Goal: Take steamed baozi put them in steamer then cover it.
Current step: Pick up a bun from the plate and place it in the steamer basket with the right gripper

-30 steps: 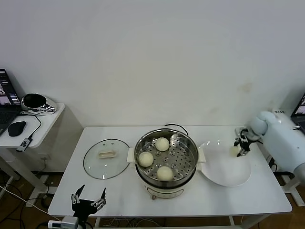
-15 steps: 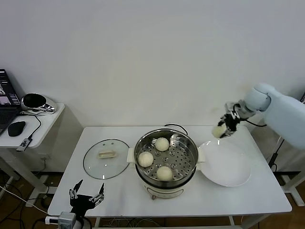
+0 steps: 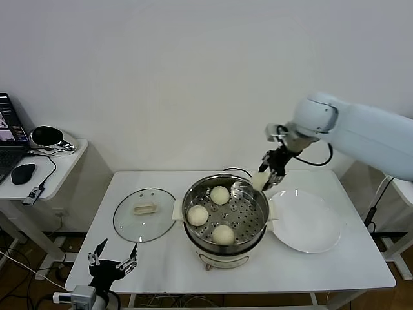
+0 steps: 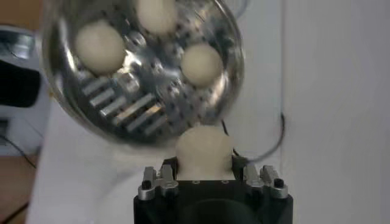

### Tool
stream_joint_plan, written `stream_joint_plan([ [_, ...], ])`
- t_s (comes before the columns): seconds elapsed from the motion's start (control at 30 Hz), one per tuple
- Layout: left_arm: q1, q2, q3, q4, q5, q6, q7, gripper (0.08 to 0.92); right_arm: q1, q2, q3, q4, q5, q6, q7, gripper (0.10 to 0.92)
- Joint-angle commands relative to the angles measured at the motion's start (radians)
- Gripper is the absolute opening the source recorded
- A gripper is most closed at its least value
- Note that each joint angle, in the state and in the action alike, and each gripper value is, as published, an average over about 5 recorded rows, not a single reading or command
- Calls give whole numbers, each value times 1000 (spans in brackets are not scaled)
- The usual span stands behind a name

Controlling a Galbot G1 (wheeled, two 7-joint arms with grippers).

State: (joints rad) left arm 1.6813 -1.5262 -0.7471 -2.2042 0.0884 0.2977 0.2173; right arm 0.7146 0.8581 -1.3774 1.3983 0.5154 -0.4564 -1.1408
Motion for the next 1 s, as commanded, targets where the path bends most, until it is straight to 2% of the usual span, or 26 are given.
stream_joint_plan([
  [0.03,0,3,-4,-2,-6,0,0,823,-4,79,-122,28,105,-106,21,552],
  [0.47,-19,0,0,29,-7,1,2,823,-145,145,-20,-66,54,-123,47,551],
  [1.0,-28,4,-2,47,-11,1,3,823,-231,138,38,-73,-19,-135,67,551],
])
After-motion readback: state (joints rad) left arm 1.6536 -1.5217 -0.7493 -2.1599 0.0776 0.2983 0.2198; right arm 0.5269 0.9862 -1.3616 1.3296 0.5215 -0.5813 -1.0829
